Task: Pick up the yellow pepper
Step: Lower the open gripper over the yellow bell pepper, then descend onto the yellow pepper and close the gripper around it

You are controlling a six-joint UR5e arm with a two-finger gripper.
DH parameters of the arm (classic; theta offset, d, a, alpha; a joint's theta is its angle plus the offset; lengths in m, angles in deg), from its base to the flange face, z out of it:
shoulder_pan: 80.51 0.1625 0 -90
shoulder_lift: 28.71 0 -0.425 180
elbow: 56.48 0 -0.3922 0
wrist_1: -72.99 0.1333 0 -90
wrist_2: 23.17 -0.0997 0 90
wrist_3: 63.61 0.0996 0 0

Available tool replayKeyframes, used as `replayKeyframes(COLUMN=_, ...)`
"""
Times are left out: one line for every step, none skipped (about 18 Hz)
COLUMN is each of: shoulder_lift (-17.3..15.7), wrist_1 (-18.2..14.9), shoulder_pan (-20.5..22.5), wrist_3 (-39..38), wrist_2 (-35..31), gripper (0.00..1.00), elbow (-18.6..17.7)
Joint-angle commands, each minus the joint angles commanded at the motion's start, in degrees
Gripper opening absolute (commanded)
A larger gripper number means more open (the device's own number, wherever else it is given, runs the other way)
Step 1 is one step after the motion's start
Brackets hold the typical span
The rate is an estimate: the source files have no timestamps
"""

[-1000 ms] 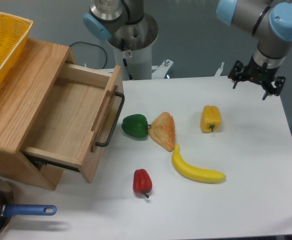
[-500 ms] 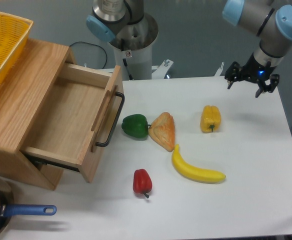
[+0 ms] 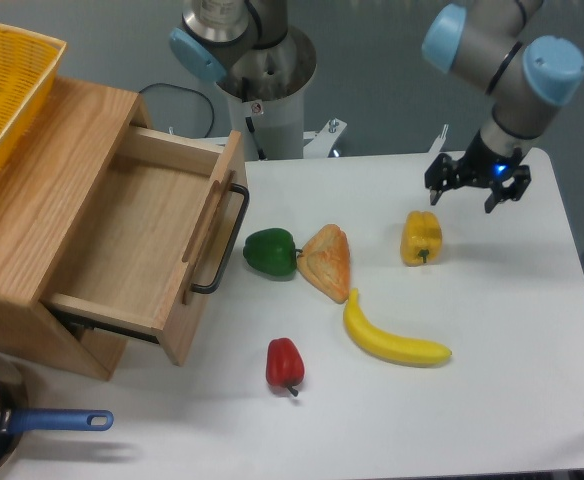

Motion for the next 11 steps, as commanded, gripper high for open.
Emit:
replayKeyframes(shoulder_lift=0.26, wrist_1=0.27, shoulder_pan=0.0, wrist_3=0.0, wrist_2=-0.18, gripper=1.0, elbow=-0.27)
replayKeyframes(shoulder_lift=0.35, wrist_1=0.62, shoulder_pan=-0.09, wrist_3=-0.17, wrist_2=-0.26, gripper=1.0, elbow=-0.44)
replayKeyframes(shoulder_lift=0.61, wrist_1=0.97, shoulder_pan=-0.17, wrist_3=-0.26, wrist_2=-0.44, gripper=1.0, elbow=-0.62)
replayKeyframes(shoulder_lift=0.7, wrist_1=1.06, shoulder_pan=-0.44, wrist_3=-0.35, wrist_2=-0.53, gripper=1.0, elbow=-0.79)
replayKeyframes(shoulder_lift=0.79, wrist_1=1.15, shoulder_pan=-0.79, wrist_3=-0.35, wrist_2=-0.7, gripper=1.0, elbow=-0.97)
replayKeyframes(shoulder_lift=0.88, wrist_1=1.15, shoulder_pan=-0.88, wrist_3=-0.35, wrist_2=-1.05, gripper=1.0, elbow=-1.06)
replayKeyframes(shoulder_lift=1.14, wrist_1=1.24, shoulder_pan=-1.14, wrist_3=-0.35, wrist_2=-1.4, gripper=1.0, elbow=-1.06)
replayKeyframes(shoulder_lift=1.32, wrist_1=1.41, shoulder_pan=-1.66, wrist_3=-0.44, wrist_2=-1.76, gripper=1.0, elbow=-1.06)
replayKeyframes(shoulder_lift=1.67, wrist_1=1.76, shoulder_pan=-2.1, wrist_3=-0.52, wrist_2=-2.19, gripper=1.0, elbow=-1.15)
replayKeyframes(shoulder_lift=1.76, wrist_1=2.03, shoulder_pan=-2.2, wrist_3=-0.87, wrist_2=-2.2, gripper=1.0, elbow=-1.5)
replayKeyframes(shoulder_lift=1.85, wrist_1=2.46, shoulder_pan=-2.2, wrist_3=-1.22, wrist_2=-2.37, gripper=1.0, elbow=-1.93)
